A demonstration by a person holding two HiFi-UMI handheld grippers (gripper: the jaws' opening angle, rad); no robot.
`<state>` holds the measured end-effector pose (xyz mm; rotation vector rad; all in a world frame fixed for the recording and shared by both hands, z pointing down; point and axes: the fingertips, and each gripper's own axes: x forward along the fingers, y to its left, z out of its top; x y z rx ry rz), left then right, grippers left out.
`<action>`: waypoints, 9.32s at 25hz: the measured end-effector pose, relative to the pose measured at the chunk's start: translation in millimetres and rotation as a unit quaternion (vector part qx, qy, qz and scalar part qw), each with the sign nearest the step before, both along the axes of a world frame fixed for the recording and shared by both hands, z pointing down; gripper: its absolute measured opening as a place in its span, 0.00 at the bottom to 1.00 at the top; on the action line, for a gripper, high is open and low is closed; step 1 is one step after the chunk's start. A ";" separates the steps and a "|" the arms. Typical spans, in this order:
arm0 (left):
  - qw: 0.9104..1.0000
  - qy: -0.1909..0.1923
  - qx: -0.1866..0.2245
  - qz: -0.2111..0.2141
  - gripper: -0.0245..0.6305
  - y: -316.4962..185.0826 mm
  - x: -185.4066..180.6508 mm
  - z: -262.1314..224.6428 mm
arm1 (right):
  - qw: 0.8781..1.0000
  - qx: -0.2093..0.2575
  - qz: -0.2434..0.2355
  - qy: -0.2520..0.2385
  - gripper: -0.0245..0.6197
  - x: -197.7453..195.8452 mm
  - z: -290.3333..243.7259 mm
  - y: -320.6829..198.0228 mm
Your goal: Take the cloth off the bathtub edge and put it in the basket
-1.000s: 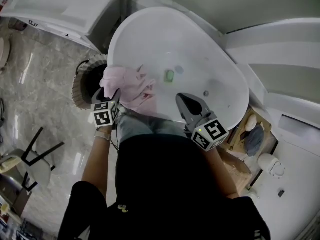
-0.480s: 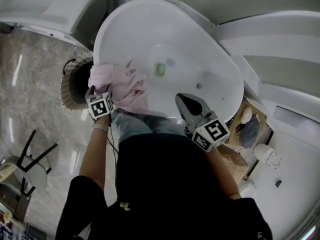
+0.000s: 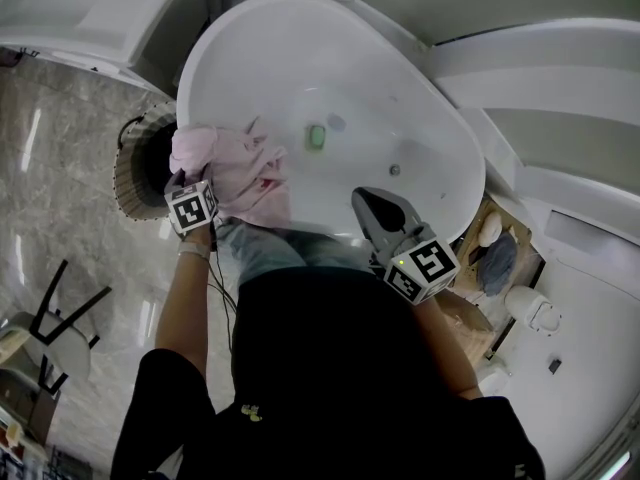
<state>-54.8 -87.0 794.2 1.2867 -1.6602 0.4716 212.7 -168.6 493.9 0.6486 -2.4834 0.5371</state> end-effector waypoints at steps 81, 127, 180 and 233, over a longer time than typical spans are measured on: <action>0.934 -0.199 0.220 -0.198 0.11 265.6 -274.7 -412.0 | 0.978 0.016 -0.154 -0.143 0.03 -264.9 -94.0 141.6; 0.973 -0.119 0.187 -0.064 0.11 151.0 -256.6 -333.8 | 0.992 0.003 -0.071 -0.106 0.03 -246.6 -57.8 108.6; 0.992 -0.007 -0.074 0.098 0.11 58.7 -169.6 158.1 | 0.996 -0.084 0.037 0.006 0.03 -177.6 126.7 89.5; 0.995 -0.021 0.078 0.063 0.06 107.5 -148.1 -135.7 | 0.994 -0.025 -0.053 -0.094 0.03 -222.3 -9.0 116.3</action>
